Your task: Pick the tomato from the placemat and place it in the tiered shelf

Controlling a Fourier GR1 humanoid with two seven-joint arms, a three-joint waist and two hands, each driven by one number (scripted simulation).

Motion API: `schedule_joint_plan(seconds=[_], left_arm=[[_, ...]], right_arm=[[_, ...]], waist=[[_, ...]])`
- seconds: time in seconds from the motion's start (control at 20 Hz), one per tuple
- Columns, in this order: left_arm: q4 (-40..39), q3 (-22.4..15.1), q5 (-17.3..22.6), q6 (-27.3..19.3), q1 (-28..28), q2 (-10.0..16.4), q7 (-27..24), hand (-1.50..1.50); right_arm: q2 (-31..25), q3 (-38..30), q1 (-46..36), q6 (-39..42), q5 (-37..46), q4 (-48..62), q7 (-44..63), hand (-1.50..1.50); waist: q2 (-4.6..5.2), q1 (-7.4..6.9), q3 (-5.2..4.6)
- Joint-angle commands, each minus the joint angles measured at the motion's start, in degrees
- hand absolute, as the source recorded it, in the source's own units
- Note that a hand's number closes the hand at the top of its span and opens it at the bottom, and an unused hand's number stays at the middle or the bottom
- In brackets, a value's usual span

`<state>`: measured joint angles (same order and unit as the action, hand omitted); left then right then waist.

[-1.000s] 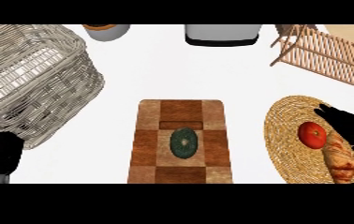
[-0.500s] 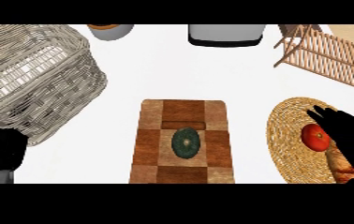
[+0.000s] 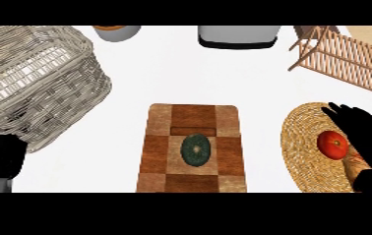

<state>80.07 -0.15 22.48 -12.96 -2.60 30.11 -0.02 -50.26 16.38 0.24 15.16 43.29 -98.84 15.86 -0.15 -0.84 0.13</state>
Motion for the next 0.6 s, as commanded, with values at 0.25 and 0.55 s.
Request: schedule_joint_plan(seconds=[0.25,0.55], left_arm=[[0.6,-5.5,-2.6,5.3,-1.8,-1.3,-0.8,0.00],[3.0,-4.6,-2.7,4.3,-0.7,-0.2,2.3,0.00]], right_arm=[[4.1,0.1,-2.9,-4.8,4.1,10.1,-5.6,-1.50],[5.8,-0.9,-7.0,-6.1,5.5,17.4,-10.3,-1.50]], waist=[[0.23,0.61,-0.11],[0.25,0.29,-0.06]])
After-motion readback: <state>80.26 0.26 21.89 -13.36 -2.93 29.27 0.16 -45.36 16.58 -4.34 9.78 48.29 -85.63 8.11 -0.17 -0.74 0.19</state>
